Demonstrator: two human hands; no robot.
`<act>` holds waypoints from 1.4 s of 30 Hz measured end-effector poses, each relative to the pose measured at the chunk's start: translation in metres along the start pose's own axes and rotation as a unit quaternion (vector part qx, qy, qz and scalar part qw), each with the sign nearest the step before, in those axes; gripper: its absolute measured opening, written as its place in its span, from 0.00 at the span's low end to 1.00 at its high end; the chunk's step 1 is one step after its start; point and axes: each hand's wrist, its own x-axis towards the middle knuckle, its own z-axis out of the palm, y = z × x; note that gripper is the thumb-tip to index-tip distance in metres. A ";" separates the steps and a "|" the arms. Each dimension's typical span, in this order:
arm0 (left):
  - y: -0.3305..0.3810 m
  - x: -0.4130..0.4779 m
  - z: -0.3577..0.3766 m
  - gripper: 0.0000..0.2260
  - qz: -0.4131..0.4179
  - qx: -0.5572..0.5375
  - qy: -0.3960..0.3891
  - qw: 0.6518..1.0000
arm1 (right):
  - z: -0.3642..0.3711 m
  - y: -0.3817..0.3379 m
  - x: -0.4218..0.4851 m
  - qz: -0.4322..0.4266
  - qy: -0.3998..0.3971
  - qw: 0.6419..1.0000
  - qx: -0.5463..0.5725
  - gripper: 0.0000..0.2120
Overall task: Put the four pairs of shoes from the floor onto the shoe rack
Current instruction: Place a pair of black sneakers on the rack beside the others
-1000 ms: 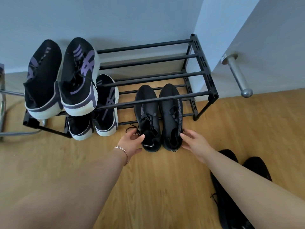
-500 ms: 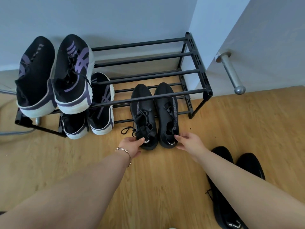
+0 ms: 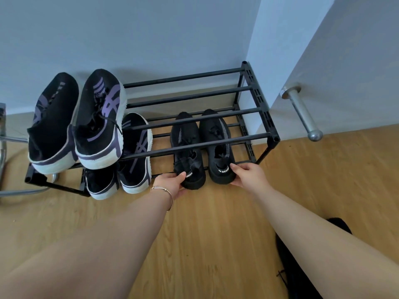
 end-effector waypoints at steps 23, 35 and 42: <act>0.027 0.000 0.019 0.16 0.097 0.157 0.063 0.981 | 0.022 -0.010 0.010 0.031 0.047 0.997 0.051 0.18; 0.037 -0.002 0.018 0.16 0.103 0.274 0.057 0.954 | 0.020 -0.007 -0.001 -0.002 0.043 0.999 -0.008 0.20; 0.040 -0.029 0.013 0.28 0.174 0.472 0.031 0.864 | 0.017 0.006 -0.028 -0.117 0.053 0.961 -0.244 0.25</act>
